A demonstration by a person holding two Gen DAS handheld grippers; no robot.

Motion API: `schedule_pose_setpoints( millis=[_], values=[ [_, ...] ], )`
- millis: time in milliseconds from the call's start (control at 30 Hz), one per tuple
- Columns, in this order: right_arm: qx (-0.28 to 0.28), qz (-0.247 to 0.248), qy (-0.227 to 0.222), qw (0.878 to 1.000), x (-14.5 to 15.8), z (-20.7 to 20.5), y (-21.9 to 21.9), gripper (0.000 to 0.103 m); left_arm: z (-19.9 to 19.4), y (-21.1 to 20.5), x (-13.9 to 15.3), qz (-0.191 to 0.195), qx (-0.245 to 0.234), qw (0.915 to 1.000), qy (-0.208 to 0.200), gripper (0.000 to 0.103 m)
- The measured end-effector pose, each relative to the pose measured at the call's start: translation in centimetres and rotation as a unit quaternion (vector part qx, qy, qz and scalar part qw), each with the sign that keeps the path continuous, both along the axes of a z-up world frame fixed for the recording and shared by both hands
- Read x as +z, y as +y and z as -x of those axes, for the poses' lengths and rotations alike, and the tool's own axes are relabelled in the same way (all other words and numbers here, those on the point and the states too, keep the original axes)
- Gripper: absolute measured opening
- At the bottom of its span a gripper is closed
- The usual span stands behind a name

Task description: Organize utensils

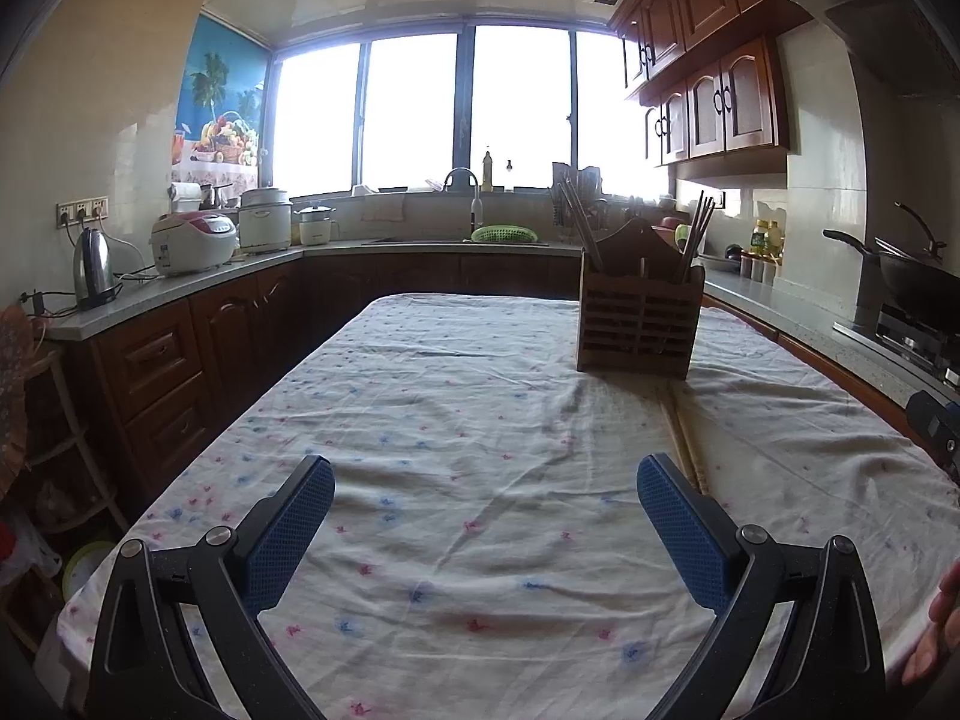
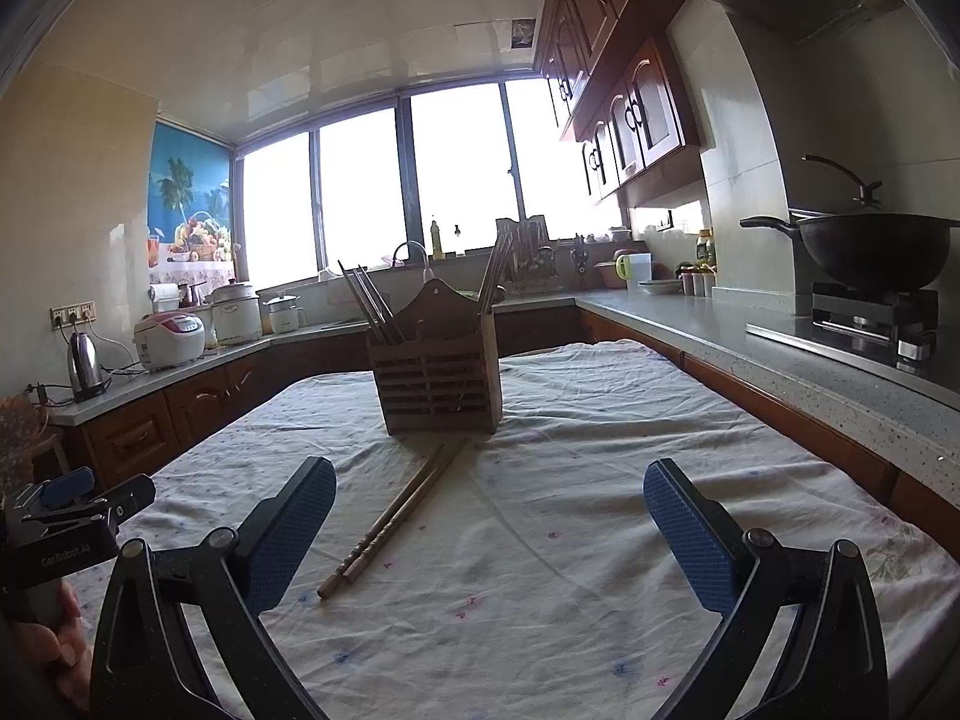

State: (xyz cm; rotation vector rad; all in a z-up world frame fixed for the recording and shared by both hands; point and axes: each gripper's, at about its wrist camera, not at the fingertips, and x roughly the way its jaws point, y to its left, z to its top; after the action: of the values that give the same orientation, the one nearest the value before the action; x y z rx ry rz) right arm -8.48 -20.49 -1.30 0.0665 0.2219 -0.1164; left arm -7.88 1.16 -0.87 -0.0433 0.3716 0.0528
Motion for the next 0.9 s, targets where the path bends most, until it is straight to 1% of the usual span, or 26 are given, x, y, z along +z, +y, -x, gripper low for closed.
schedule_pose_setpoints(
  millis=[900],
  values=[
    [0.011,0.002,-0.002,1.000,0.11,0.11,0.38,0.103,0.61,-0.95,0.16,-0.004,0.000,1.0000,-0.004,0.102]
  ],
)
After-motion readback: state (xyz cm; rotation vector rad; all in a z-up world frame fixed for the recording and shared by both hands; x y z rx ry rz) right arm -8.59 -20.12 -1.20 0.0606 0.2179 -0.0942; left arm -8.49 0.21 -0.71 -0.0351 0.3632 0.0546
